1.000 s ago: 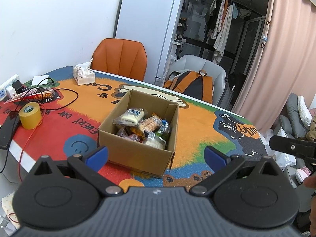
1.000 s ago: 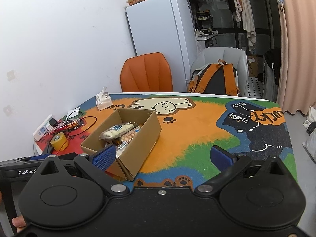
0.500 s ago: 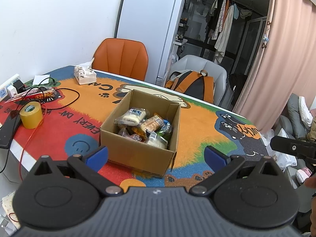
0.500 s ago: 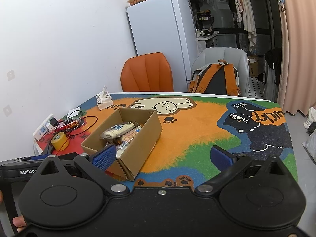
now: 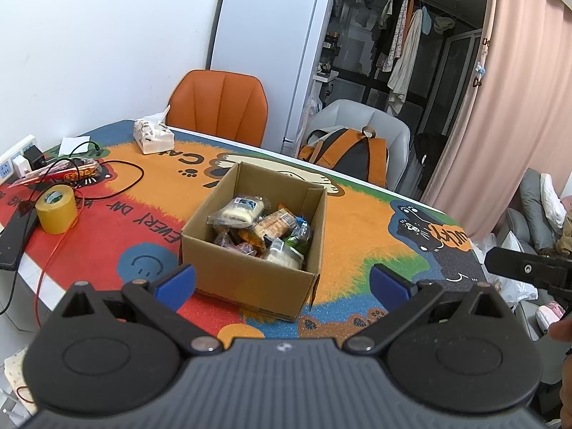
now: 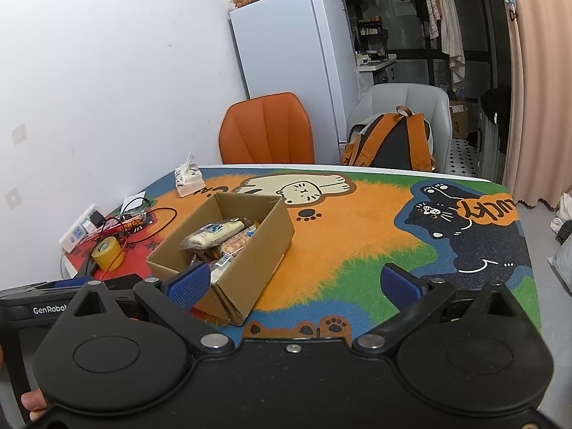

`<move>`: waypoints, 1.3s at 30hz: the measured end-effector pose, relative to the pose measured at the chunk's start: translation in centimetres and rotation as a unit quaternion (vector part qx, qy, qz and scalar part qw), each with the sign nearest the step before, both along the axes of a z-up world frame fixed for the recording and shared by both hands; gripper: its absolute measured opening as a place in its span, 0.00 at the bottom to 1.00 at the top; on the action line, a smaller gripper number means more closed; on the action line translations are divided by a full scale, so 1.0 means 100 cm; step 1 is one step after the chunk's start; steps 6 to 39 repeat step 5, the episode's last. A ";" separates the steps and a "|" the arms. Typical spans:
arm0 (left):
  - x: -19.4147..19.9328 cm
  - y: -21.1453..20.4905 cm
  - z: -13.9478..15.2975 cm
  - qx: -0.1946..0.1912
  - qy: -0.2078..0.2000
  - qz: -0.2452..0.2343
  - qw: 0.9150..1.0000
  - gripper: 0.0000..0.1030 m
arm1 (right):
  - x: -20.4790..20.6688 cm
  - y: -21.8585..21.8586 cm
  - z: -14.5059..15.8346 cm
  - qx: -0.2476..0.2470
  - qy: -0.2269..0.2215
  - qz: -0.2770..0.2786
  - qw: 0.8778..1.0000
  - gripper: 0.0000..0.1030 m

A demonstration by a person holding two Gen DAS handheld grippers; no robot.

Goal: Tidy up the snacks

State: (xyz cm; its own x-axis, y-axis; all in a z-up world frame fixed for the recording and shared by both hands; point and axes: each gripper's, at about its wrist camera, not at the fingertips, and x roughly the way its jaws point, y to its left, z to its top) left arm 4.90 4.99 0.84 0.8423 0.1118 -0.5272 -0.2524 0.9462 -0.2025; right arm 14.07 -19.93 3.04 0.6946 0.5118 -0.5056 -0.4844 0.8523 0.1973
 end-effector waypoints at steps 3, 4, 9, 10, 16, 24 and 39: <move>0.000 0.001 0.000 0.000 0.000 0.001 1.000 1.00 | 0.000 0.000 0.000 0.000 0.000 0.000 1.000 1.00; 0.000 0.001 0.000 0.000 0.000 0.001 1.000 1.00 | 0.000 0.000 0.000 0.000 0.000 0.001 1.000 1.00; 0.000 0.001 0.000 0.000 0.001 0.000 1.000 1.00 | 0.000 0.000 0.000 0.000 0.000 0.000 1.000 1.00; 0.000 0.001 0.000 0.000 0.001 0.000 1.000 1.00 | 0.000 0.000 0.000 0.000 0.000 0.000 1.000 1.00; 0.000 0.001 0.000 0.000 0.001 0.000 1.000 1.00 | 0.000 0.000 0.000 0.000 0.000 0.000 1.000 1.00; 0.000 0.001 0.000 0.000 0.001 0.000 1.000 1.00 | 0.000 0.000 0.000 0.000 0.000 0.000 1.000 1.00; 0.000 0.001 0.000 0.000 0.001 0.000 1.000 1.00 | 0.000 0.000 0.000 0.000 0.000 0.000 1.000 1.00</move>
